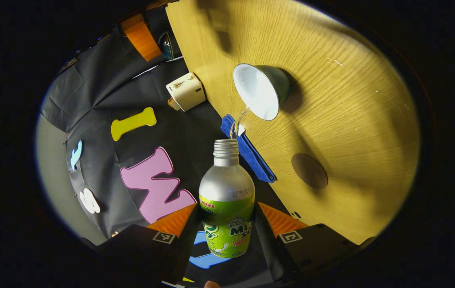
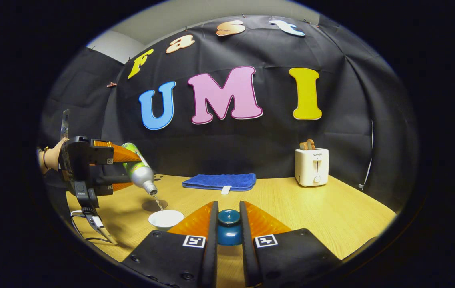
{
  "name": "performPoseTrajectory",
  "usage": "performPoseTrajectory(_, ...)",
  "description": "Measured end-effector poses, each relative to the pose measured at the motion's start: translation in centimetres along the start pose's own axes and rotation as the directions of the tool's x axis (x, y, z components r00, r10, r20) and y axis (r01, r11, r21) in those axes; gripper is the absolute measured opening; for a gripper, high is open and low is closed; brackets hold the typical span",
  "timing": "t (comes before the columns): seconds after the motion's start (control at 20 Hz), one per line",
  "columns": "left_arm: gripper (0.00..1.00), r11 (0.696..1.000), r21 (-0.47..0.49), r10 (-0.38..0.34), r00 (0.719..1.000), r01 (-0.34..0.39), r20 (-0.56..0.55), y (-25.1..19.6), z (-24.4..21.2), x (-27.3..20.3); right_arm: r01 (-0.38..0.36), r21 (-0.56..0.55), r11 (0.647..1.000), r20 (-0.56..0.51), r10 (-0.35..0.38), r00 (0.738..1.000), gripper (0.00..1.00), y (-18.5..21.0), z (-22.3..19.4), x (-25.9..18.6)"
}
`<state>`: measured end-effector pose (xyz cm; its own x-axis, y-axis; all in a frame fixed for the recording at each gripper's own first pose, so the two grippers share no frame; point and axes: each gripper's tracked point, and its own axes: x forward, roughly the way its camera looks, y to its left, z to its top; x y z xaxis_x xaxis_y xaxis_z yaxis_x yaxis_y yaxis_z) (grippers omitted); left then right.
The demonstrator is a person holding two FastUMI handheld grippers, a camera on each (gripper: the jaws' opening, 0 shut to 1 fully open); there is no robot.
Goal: Open the teacup lid with one hand, grasp the water bottle and pour water into the teacup with the other hand; after pouring, place the water bottle on the coaster and then close the teacup lid.
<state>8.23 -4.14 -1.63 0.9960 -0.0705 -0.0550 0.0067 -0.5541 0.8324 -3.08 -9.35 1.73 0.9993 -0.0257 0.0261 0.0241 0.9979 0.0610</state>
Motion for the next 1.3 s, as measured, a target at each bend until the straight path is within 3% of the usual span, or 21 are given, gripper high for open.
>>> performPoseTrajectory(0.55, 0.78, 0.991, 0.135, 0.022, 1.0, -0.024, 0.017, 1.0, 0.4, -0.3, 0.001, -0.002, 1.0, 0.002, -0.001, 1.0, 0.3, -0.1, 0.1, -0.1)
performPoseTrajectory(0.9, 0.79, 0.967, 0.253, 0.029, 0.998, -0.041, 0.049, 2.3, 1.0, 0.0, 0.013, -0.006, 1.0, 0.005, -0.013, 1.0, 0.3, -0.6, 0.1, -0.2)
performPoseTrajectory(1.3, 0.79, 0.951, 0.301, 0.042, 0.996, -0.063, 0.077, 3.1, 1.1, 0.3, 0.012, -0.001, 1.0, 0.007, -0.012, 1.0, 0.3, -0.6, 0.2, -0.2)
